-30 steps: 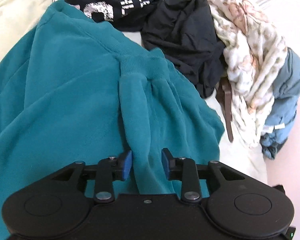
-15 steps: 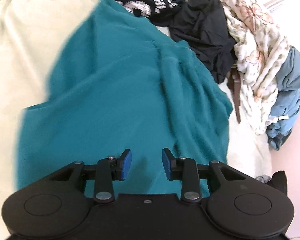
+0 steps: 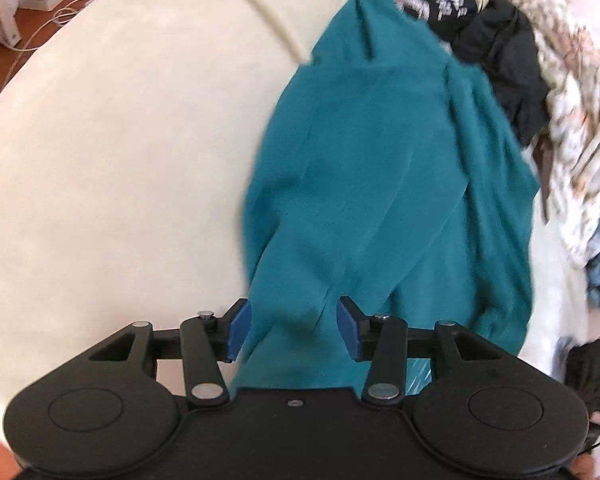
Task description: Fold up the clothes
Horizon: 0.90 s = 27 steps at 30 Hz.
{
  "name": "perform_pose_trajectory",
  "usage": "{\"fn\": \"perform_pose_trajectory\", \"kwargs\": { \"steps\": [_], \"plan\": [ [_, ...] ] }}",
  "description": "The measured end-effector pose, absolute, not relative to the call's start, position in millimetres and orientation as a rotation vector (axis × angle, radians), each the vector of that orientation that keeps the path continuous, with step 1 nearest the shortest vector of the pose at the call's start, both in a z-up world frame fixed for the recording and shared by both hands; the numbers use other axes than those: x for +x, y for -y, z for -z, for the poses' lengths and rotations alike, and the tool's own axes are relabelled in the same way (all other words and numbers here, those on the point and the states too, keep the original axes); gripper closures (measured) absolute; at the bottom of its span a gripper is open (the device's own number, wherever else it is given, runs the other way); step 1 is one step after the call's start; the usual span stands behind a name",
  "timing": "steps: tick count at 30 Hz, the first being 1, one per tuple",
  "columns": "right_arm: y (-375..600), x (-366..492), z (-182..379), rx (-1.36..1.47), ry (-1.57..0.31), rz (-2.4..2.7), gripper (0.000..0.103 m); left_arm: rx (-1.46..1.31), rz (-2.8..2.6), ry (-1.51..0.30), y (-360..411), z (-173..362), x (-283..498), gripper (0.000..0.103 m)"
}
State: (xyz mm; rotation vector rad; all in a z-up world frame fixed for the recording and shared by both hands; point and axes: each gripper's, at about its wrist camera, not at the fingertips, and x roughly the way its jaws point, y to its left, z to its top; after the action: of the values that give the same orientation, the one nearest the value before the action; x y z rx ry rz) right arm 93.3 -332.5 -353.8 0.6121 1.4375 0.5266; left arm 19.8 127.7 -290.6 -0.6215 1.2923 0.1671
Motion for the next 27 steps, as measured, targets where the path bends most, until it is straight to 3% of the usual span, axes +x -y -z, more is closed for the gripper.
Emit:
{"fn": "perform_pose_trajectory", "kwargs": {
  "steps": [10,14,19,22,24,27],
  "plan": [
    [326,32,376,0.752,-1.572,-0.673,0.017,-0.623,-0.196,-1.332,-94,312,-35,0.052],
    [322,19,391,0.863,-1.588,-0.664,0.005,-0.625,-0.170,-1.354,-94,327,-39,0.045],
    [312,8,392,0.893,-1.539,-0.639,0.005,-0.604,-0.100,-1.389,-99,336,-30,0.045],
    [309,5,388,0.911,-1.535,-0.613,0.010,-0.619,-0.080,-1.391,-103,332,-31,0.045],
    [305,3,387,0.905,-1.544,-0.610,0.023,-0.618,-0.059,-1.400,-105,333,-29,0.045],
    [299,0,395,0.934,-1.545,-0.575,0.024,-0.655,-0.038,-1.412,-110,337,-26,0.045]
  ]
}}
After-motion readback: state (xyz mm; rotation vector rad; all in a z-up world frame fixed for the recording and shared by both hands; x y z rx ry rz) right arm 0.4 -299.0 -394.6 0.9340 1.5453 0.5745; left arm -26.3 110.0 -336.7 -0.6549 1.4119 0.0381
